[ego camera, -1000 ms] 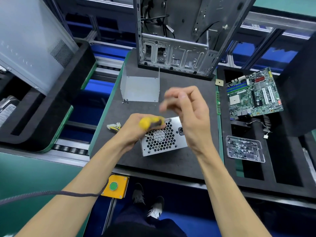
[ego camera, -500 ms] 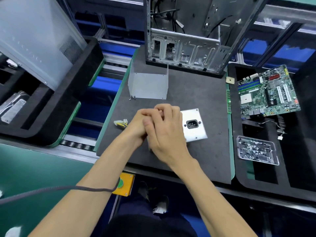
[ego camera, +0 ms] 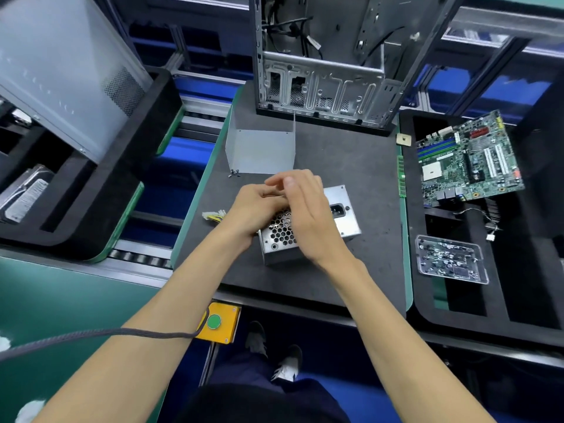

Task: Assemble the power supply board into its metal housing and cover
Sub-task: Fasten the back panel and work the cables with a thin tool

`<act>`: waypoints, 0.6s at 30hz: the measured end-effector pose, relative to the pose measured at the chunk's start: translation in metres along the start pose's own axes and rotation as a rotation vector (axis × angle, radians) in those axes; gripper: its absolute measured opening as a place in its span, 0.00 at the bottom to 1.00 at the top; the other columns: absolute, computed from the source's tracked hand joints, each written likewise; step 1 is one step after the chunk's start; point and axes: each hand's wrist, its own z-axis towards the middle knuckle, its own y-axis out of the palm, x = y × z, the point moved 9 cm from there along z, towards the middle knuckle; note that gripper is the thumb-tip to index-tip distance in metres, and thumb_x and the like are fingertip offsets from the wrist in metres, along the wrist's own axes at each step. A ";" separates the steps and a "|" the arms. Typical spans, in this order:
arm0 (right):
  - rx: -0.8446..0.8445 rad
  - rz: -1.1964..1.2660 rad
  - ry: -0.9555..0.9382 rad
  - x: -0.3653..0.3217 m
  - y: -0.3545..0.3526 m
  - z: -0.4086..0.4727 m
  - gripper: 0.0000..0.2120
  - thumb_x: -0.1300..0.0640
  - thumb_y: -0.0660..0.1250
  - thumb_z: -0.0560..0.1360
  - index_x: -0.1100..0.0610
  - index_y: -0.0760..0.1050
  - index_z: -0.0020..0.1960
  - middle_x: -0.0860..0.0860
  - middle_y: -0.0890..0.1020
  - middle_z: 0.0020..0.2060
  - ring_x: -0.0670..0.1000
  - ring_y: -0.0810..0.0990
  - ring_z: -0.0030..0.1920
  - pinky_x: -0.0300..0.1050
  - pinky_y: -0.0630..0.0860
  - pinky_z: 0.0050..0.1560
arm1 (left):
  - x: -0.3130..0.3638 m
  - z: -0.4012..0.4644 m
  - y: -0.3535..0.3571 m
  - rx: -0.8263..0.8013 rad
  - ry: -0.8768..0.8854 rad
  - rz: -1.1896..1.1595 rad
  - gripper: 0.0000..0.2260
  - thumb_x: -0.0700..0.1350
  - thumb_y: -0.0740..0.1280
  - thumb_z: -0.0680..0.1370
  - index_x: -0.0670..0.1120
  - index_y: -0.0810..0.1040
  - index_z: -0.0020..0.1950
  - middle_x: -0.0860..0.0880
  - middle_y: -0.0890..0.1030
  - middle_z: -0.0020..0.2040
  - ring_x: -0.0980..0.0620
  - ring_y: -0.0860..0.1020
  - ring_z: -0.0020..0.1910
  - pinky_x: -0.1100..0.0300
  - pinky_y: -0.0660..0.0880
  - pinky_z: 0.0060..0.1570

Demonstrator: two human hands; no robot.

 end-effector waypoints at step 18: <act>0.123 -0.578 -0.044 0.018 -0.044 -0.003 0.13 0.61 0.64 0.75 0.53 0.80 0.57 0.48 0.78 0.55 0.50 0.71 0.60 0.48 0.64 0.65 | -0.023 -0.009 -0.011 0.035 -0.019 -0.078 0.17 0.47 0.79 0.71 0.45 0.82 0.58 0.49 0.88 0.46 0.52 0.86 0.45 0.58 0.80 0.43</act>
